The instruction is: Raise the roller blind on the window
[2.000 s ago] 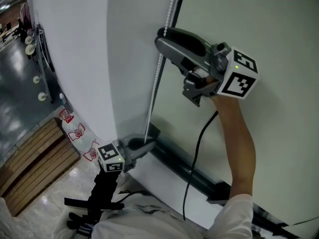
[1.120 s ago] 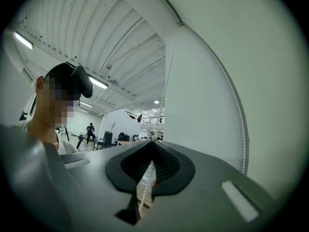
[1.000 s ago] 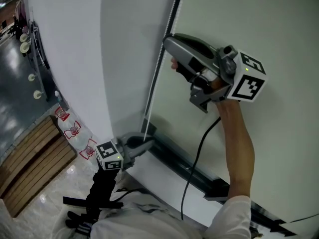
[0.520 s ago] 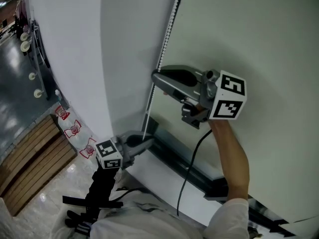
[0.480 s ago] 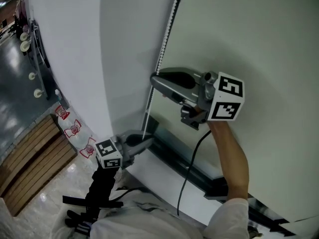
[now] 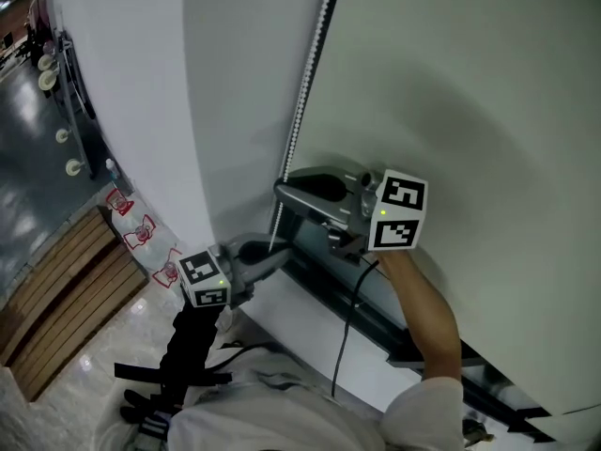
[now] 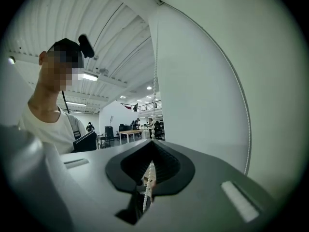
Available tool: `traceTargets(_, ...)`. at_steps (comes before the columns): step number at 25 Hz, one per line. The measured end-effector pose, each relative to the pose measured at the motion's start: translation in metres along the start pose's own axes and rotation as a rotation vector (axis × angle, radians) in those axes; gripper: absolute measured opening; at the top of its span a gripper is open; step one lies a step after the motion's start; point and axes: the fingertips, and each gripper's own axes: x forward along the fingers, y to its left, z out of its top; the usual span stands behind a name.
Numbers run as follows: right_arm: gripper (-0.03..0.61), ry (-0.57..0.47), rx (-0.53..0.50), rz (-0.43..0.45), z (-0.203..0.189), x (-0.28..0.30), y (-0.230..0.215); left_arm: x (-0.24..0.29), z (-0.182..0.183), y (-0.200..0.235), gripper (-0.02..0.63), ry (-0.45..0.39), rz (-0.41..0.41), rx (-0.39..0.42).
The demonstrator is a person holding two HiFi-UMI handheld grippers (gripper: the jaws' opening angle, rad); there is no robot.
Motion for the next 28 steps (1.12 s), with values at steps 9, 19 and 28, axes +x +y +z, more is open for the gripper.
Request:
traceTargets(9, 0.006, 0.017, 0.054, 0.01, -0.037, 0.002, 0.003, -0.002, 0.002, 0.0, -0.002, 0.005, -0.002, 0.008)
traceTargets(19, 0.006, 0.089, 0.155, 0.003, -0.1, 0.006, -0.006, -0.003, -0.017, 0.003, -0.002, 0.087, 0.01, 0.01)
traceTargets(28, 0.046, 0.024, 0.016, -0.02, -0.075, 0.008, -0.003, -0.002, -0.011, 0.0, -0.002, 0.059, -0.003, -0.002)
